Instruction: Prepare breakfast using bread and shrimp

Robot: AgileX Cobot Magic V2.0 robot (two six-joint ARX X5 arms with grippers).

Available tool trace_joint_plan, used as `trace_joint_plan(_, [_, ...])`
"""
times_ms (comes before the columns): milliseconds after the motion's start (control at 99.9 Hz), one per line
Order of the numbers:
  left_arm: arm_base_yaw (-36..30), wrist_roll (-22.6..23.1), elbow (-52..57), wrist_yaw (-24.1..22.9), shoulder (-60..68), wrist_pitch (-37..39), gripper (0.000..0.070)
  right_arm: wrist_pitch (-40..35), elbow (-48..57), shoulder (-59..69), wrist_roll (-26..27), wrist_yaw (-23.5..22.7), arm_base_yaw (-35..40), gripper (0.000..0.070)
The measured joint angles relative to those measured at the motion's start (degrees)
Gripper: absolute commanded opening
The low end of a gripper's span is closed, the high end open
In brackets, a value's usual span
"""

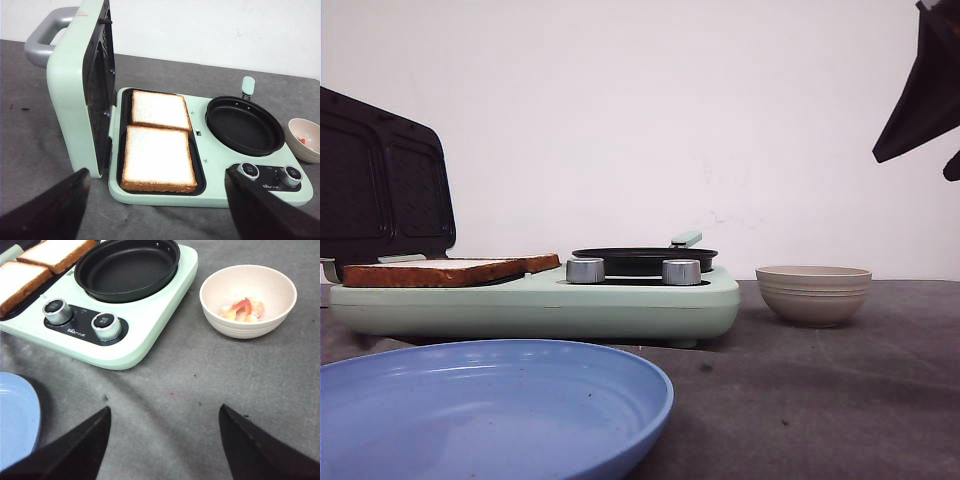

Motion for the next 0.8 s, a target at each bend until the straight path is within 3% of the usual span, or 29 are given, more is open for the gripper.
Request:
trace_joint_plan(260, [0.0,-1.81,0.0,0.0,0.0,-0.17,0.0467,0.02,0.0,0.0,0.24,-0.02,0.0,0.0415])
trace_joint_plan(610, [1.22,-14.78,0.66,0.44,1.49,4.2,0.0463,0.02,0.0,0.0,1.14,0.0,0.0,0.0415])
trace_joint_plan(801, [4.63,-18.8,3.61,4.39,6.97,4.26,0.0464,0.02,0.0,0.0,1.29,0.0,0.0,0.0415])
